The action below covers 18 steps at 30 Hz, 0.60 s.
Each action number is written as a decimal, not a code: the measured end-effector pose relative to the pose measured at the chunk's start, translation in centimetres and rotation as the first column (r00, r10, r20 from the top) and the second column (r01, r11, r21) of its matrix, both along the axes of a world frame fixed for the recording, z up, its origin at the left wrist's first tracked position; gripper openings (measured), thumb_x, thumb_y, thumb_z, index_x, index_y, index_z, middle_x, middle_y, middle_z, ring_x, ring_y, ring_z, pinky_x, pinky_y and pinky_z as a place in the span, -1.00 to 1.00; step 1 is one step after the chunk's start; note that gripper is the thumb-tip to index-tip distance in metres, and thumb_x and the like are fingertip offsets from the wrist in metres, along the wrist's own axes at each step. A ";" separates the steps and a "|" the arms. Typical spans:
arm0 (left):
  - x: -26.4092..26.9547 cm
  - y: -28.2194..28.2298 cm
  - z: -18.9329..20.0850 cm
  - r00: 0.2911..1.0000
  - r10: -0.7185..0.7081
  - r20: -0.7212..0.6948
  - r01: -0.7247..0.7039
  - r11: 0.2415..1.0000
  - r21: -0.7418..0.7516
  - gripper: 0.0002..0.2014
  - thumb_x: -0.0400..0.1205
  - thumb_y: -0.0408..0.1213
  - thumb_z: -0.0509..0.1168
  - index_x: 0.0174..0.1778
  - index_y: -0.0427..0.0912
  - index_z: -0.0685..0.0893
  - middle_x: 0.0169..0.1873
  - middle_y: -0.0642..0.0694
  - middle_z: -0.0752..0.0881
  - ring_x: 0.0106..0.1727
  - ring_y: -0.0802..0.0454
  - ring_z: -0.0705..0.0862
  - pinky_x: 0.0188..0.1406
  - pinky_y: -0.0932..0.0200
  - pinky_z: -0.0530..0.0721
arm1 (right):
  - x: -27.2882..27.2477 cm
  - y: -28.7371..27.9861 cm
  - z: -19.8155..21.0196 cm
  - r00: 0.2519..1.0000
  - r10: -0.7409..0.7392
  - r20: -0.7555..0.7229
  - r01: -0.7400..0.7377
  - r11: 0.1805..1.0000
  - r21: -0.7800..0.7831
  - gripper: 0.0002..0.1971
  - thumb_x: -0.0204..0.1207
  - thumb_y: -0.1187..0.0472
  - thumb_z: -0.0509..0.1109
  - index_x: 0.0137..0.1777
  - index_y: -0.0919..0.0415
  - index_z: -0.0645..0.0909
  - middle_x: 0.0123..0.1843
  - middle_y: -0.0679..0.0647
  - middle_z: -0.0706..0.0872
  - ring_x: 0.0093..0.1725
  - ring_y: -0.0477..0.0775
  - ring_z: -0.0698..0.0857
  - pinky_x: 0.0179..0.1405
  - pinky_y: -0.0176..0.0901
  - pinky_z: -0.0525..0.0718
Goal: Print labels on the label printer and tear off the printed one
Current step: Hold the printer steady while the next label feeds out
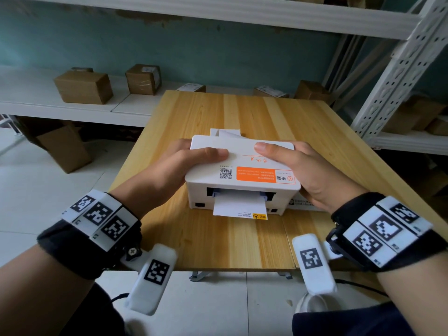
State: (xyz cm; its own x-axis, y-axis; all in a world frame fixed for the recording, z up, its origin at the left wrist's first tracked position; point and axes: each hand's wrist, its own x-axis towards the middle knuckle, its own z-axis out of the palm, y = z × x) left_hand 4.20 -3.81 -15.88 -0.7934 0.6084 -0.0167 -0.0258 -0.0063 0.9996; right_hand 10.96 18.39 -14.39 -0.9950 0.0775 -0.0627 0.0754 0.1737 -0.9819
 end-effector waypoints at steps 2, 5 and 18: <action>0.0 0.0 0.0 1.000 -0.004 0.001 0.004 1.000 0.001 -0.78 0.54 -0.19 0.44 0.00 -0.24 0.84 -0.02 -0.20 0.92 -0.12 -0.05 0.88 -0.20 0.22 0.77 | 0.0 0.0 0.0 1.000 0.005 -0.001 -0.005 1.000 0.000 -0.67 0.57 0.01 0.46 0.11 0.28 0.78 -0.05 0.15 0.90 -0.12 0.05 0.86 -0.15 -0.24 0.69; 0.0 0.0 0.1 1.000 -0.007 -0.007 0.007 1.000 -0.014 -0.78 0.59 -0.20 0.43 0.02 -0.25 0.84 0.00 -0.21 0.91 -0.11 -0.07 0.88 -0.23 0.24 0.77 | 0.1 0.0 0.0 1.000 0.012 -0.005 -0.012 1.000 -0.001 -0.68 0.58 0.02 0.45 0.12 0.28 0.78 -0.04 0.15 0.90 -0.12 0.04 0.86 -0.16 -0.28 0.70; 0.1 0.0 0.2 1.000 -0.004 0.002 0.004 0.999 -0.032 -0.69 0.51 -0.12 0.41 0.04 -0.26 0.83 0.01 -0.21 0.91 -0.10 -0.06 0.88 -0.25 0.27 0.76 | 0.0 -0.1 0.0 1.000 0.018 -0.012 -0.018 1.000 -0.013 -0.70 0.59 0.04 0.44 0.11 0.27 0.79 -0.04 0.16 0.90 -0.11 0.05 0.86 -0.13 -0.26 0.71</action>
State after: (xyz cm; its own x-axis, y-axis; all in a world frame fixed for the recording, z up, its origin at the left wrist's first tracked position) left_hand 4.32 -3.84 -15.68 -0.7907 0.6111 -0.0377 -0.0280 0.0254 0.9993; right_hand 10.93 18.32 -14.42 -0.9969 0.0588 -0.0516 0.0606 0.1622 -0.9849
